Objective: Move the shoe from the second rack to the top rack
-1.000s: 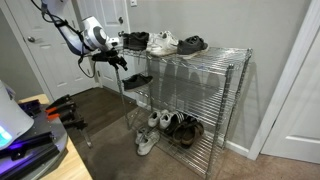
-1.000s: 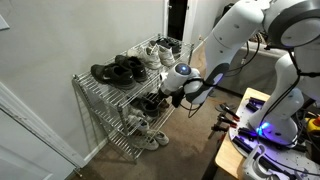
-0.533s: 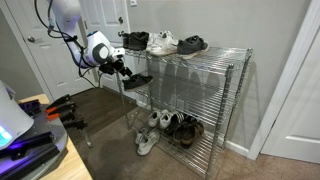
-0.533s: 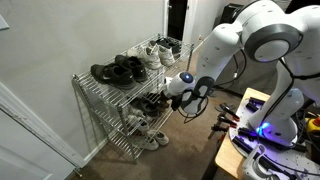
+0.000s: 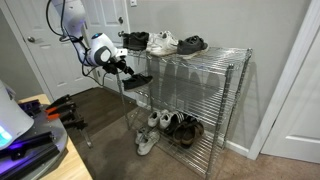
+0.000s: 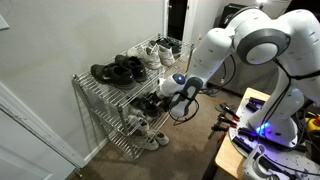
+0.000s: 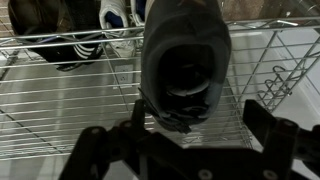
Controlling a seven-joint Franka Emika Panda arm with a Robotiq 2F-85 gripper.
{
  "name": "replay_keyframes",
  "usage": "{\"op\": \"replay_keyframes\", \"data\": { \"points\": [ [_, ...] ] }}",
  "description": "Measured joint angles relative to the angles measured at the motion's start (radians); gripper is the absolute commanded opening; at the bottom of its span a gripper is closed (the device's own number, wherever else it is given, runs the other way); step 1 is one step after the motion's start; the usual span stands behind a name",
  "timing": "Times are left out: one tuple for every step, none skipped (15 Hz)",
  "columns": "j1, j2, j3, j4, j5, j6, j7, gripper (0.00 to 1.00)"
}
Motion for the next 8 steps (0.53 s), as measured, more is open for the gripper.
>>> {"op": "replay_keyframes", "data": {
  "points": [
    [-0.003, 0.01, -0.001, 0.008, 0.015, 0.0, -0.005, 1.0],
    [-0.008, 0.021, -0.001, 0.014, 0.028, 0.0, -0.01, 1.0],
    [-0.016, 0.032, -0.001, 0.016, 0.036, -0.001, -0.013, 1.0],
    [-0.027, 0.045, 0.0, 0.017, 0.037, -0.001, -0.014, 1.0],
    [-0.043, 0.056, 0.006, 0.017, 0.037, -0.001, -0.016, 1.0],
    [-0.06, 0.068, 0.013, 0.017, 0.037, -0.001, -0.019, 1.0],
    [-0.076, 0.078, 0.02, 0.017, 0.037, -0.001, -0.023, 1.0],
    [-0.089, 0.087, 0.025, 0.017, 0.037, -0.001, -0.026, 1.0]
  ]
}}
